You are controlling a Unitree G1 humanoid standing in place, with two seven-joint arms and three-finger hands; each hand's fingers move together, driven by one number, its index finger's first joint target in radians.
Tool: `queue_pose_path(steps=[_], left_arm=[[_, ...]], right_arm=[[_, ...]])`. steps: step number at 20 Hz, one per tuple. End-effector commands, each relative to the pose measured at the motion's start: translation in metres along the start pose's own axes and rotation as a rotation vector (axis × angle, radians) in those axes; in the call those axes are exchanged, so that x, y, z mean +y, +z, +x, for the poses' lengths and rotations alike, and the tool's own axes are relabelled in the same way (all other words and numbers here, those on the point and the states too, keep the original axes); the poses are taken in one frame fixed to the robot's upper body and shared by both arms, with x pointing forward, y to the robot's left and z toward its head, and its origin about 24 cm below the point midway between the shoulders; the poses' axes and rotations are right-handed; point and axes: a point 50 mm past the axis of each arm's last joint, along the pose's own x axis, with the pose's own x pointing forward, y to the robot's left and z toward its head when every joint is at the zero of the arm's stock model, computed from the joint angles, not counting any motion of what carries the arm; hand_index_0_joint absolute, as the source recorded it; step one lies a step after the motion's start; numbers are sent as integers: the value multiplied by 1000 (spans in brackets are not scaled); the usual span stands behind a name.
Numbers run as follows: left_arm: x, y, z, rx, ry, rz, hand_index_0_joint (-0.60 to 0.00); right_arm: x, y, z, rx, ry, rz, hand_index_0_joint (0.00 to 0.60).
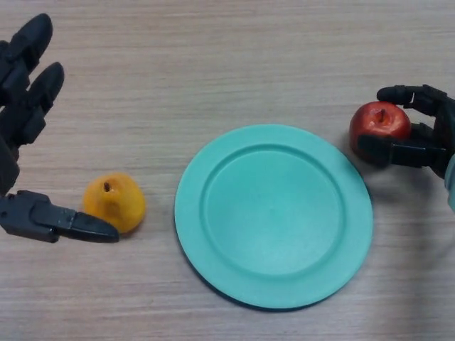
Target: Pick up the red apple and place it on the plate
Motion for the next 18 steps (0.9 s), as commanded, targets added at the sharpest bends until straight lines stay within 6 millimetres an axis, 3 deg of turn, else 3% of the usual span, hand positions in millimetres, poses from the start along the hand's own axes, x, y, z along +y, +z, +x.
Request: queue_pose_path(steps=[1, 4, 6, 10, 13, 15, 18], left_arm=[[12, 30, -5, -196, 65, 89, 0], [14, 31, -3, -192, 75, 82, 0], [18, 40, 1, -206, 104, 48, 0], [16, 43, 8, -261, 106, 35, 0], [8, 47, 10, -319, 81, 72, 0], [4, 47, 12, -385, 89, 85, 0], [6, 48, 14, -380, 85, 53, 0]], right_arm=[[-9, 69, 1, -288, -47, 38, 600], [-4, 87, -5, -336, -49, 7, 600], [10, 98, -17, -357, -4, -6, 600], [49, 100, -53, -400, 139, -50, 600], [74, 70, -72, -394, 86, -271, 600], [83, 52, -80, -379, 86, -303, 600], [88, 43, -87, -364, 102, -278, 600]])
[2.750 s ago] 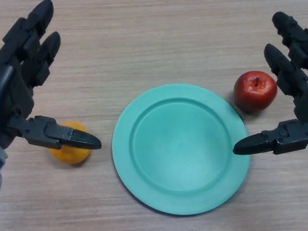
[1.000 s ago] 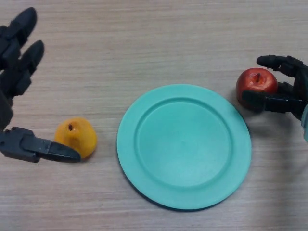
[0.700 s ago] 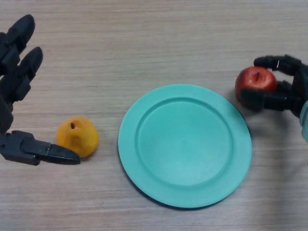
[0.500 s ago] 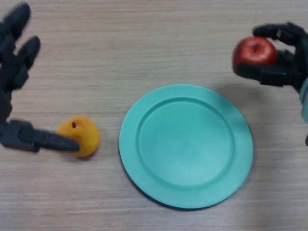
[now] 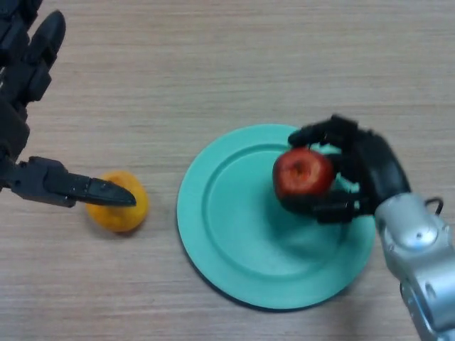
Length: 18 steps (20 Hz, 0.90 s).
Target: Pick up the red apple and place it on the plate
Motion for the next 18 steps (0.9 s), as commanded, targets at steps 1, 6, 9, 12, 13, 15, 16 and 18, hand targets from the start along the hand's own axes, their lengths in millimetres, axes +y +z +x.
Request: queue_pose_path(steps=[1, 6, 9, 12, 13, 15, 16, 18], left_arm=[[16, 33, -1, -178, 36, 58, 0], [23, 31, 0, -209, 91, 84, 0], [24, 31, 4, -227, 95, 116, 0], [26, 30, 3, -249, 125, 116, 0], [25, 27, 4, -245, 132, 108, 0], [24, 24, 6, -221, 106, 101, 0], [24, 24, 6, -225, 107, 98, 0], [26, 25, 7, -235, 112, 75, 0]], right_arm=[[-17, 45, -5, -255, -118, 17, 600], [-20, 50, -3, -259, -125, 94, 102], [-23, 57, 4, -243, -119, 142, 0], [-23, 59, 6, -240, -96, 149, 0], [-29, 66, 4, -264, -95, 171, 0], [-41, 74, 1, -298, -113, 201, 0], [-45, 76, 0, -310, -121, 204, 0], [-60, 85, -9, -343, -160, 217, 0]])
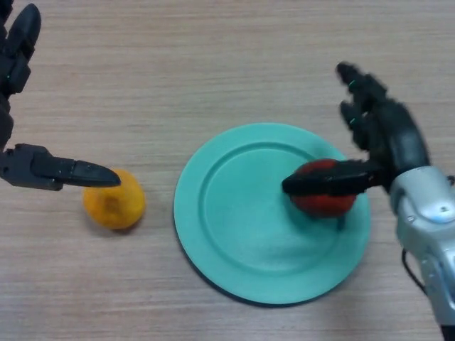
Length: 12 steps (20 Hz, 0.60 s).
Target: Pick up the red apple and place it on the plate
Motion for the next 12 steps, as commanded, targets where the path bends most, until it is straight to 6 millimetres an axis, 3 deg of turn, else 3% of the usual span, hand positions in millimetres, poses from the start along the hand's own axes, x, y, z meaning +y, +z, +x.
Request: queue_pose_path(steps=[1, 5, 8, 12], left_arm=[[12, 37, 1, -231, 36, 58, 0], [8, 27, 4, -151, 9, 41, 0], [6, 30, 9, -151, 8, 42, 0], [7, 22, 11, -112, 19, 14, 0]], right_arm=[[-31, 55, -12, -275, -68, 30, 0], [-50, 67, -41, -355, -48, 34, 0], [-50, 77, -55, -424, -14, 10, 0], [-57, 76, -77, -421, 80, 50, 0]])
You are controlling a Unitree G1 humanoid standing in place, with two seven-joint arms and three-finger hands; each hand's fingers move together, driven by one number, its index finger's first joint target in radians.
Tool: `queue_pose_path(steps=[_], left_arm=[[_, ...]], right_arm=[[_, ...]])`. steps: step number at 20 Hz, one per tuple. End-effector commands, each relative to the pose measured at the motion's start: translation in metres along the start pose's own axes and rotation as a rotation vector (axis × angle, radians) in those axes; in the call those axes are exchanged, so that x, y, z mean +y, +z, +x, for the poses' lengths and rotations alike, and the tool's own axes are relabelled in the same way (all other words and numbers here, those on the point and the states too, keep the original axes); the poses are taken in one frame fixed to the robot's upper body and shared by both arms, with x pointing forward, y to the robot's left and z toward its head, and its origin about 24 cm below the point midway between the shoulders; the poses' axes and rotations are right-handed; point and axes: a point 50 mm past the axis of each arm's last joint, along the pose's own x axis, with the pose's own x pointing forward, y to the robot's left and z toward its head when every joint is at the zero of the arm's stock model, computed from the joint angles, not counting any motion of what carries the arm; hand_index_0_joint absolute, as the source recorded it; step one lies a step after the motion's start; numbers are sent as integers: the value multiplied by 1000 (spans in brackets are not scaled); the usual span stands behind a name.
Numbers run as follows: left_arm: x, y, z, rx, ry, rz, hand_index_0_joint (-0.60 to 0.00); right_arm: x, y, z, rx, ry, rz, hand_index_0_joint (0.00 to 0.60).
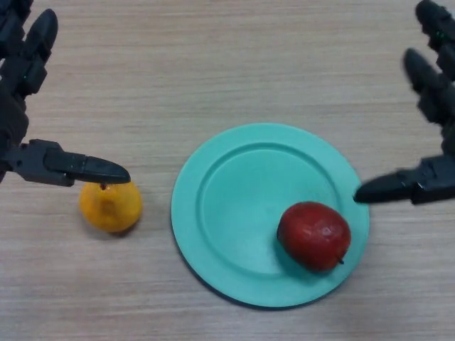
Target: Pick up the red apple and place it on the plate
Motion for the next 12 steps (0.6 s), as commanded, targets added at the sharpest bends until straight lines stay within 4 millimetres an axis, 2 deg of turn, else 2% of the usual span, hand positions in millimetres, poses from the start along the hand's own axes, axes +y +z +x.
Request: queue_pose_path(steps=[1, 5, 8, 12], left_arm=[[11, 31, 4, -170, 55, 50, 0], [6, 22, 5, -87, -46, 96, 0], [16, 21, -2, -87, -1, 61, 0], [27, 22, -4, -102, 8, 65, 0]], right_arm=[[-17, 32, -10, -173, -61, -98, 0], [-15, 24, -6, -147, -34, -101, 0], [-17, 26, -3, -130, -23, -105, 0], [-6, 20, -5, -142, 4, -133, 0]])
